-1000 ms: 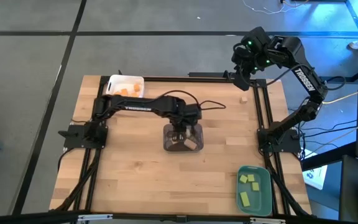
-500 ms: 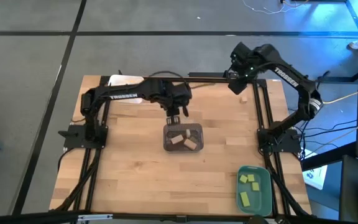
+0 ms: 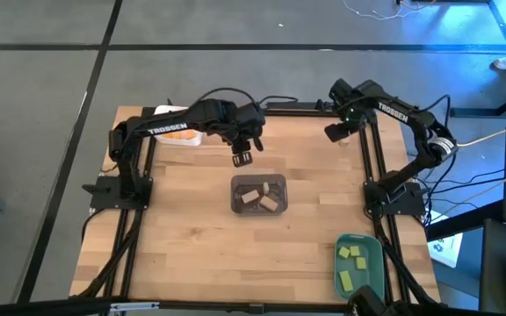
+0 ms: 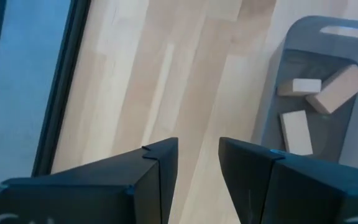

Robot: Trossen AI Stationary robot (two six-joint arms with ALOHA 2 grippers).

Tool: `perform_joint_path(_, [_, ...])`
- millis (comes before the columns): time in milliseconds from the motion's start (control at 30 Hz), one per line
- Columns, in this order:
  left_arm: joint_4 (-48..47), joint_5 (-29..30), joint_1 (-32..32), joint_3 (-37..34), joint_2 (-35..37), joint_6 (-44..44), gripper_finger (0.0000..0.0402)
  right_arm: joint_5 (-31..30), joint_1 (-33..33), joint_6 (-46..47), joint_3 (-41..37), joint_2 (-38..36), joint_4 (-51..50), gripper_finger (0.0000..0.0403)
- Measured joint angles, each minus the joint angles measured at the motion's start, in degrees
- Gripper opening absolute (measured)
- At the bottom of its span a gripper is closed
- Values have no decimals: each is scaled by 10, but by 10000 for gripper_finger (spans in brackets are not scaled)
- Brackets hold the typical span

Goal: Sort & place blocks by color
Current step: Put the brown block into the black bin

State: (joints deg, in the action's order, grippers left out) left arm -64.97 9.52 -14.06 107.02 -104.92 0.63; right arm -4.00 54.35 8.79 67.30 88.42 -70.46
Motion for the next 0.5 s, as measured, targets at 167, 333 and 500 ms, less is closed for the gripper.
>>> perform_joint_path(167, [0, 0, -1, 0, 0, 15, 108, 0, 0, -39, -15, 0, 10, 149])
perform_joint_path(333, [0, 0, -1, 0, 0, 15, 108, -8, 0, -62, -26, 0, 20, 148])
perform_joint_path(500, [0, 0, -1, 0, 0, 29, 108, -14, 0, -21, -31, 1, 21, 171])
